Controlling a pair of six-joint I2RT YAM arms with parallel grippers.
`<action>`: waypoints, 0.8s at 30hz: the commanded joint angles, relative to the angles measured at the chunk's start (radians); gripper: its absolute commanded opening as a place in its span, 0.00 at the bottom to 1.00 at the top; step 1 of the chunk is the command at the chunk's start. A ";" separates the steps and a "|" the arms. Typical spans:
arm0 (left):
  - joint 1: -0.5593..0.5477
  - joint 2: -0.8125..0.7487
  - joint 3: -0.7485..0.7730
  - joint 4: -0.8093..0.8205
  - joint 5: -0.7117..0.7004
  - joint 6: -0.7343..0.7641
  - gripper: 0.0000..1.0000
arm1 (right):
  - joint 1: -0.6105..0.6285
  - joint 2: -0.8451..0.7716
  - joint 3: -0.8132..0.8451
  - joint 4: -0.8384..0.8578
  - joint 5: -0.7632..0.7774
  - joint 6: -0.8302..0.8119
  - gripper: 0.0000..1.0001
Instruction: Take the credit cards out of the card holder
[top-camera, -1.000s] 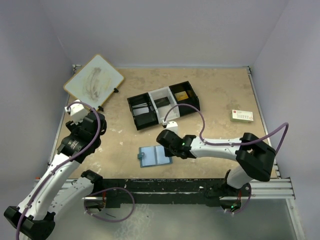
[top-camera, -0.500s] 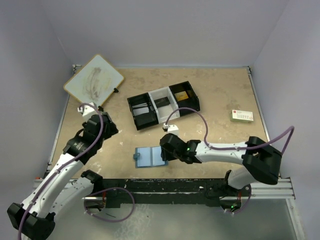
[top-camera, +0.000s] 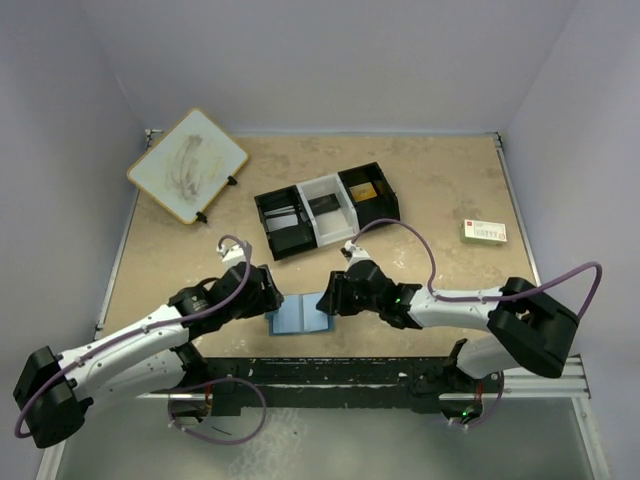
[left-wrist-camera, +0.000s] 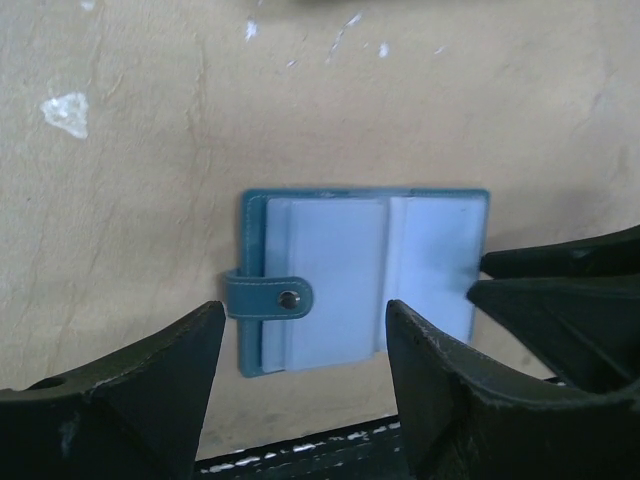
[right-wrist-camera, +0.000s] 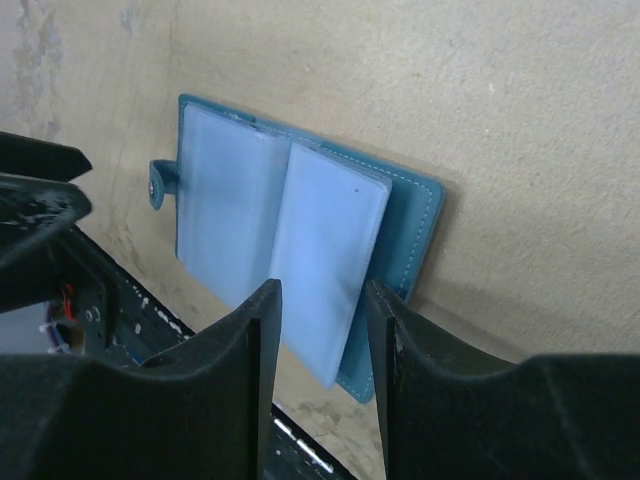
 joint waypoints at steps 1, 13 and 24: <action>-0.034 0.019 -0.062 0.060 -0.056 -0.079 0.63 | -0.011 -0.003 -0.046 0.113 -0.057 0.056 0.43; -0.112 0.125 -0.185 0.255 -0.008 -0.099 0.50 | -0.011 0.061 -0.110 0.299 -0.131 0.107 0.40; -0.226 0.219 -0.164 0.339 -0.092 -0.154 0.34 | -0.004 0.105 0.069 0.010 0.063 0.002 0.16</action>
